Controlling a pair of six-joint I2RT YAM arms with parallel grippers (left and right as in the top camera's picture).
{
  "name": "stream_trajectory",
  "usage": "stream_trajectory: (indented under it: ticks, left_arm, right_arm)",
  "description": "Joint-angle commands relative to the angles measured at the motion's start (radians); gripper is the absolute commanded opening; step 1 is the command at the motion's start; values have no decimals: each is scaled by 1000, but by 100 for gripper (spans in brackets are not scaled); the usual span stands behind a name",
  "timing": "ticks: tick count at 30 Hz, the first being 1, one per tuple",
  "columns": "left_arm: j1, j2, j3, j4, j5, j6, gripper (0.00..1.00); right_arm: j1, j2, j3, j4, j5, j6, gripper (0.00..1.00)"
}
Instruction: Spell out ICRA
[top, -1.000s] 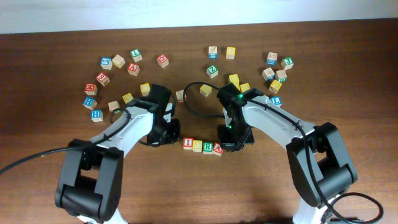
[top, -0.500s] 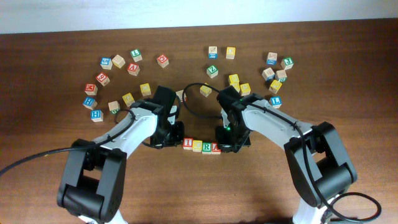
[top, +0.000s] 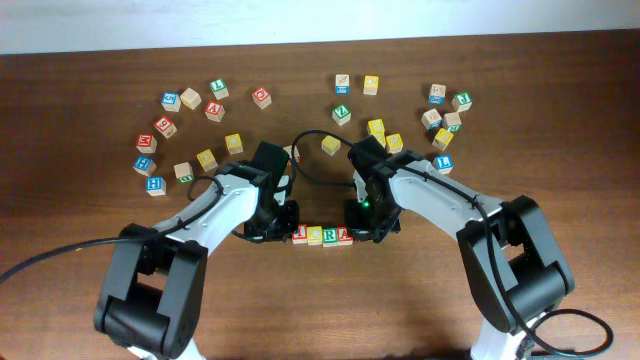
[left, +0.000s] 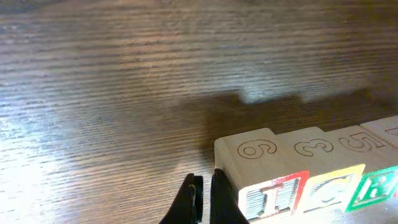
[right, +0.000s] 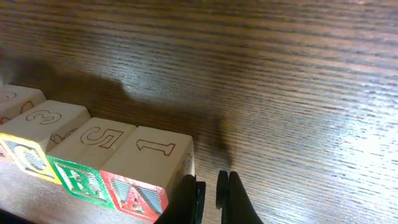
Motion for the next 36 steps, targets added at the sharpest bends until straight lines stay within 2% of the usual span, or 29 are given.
stream_trajectory:
  ticks: [1,6,17,18,20,25,27,30,33,35,36]
  left_arm:
    - [-11,12,-8,-5,-26,-10,0]
    - [-11,12,-8,15,-40,-10,3]
    - [-11,12,-8,-2,-38,-10,0]
    - [-11,12,-8,-2,-42,-10,1]
    - [-5,12,-5,-8,-65,-10,14]
    - [52,12,48,-94,-128,-10,20]
    - [103,12,91,-140,-128,-9,18]
    - [127,12,140,-171,-115,11,10]
    - [126,12,158,-103,-97,14,6]
    - [121,12,158,-45,-85,-81,0]
    - [111,13,155,-20,-61,-86,0]
  right_arm:
    - [6,4,-3,7,-13,7,4]
    - [7,4,-3,-5,-14,8,4]
    - [7,4,-2,8,-14,34,4]
    - [6,4,-2,7,-13,34,4]
    - [6,3,4,3,-13,34,4]
    - [5,3,82,-109,77,33,4]
    - [-3,3,127,-172,99,25,4]
    - [-27,3,159,-208,99,21,4]
    - [-62,3,161,-187,99,3,4]
    - [-112,3,161,-167,100,2,4]
    - [-126,3,161,-164,100,-4,4]
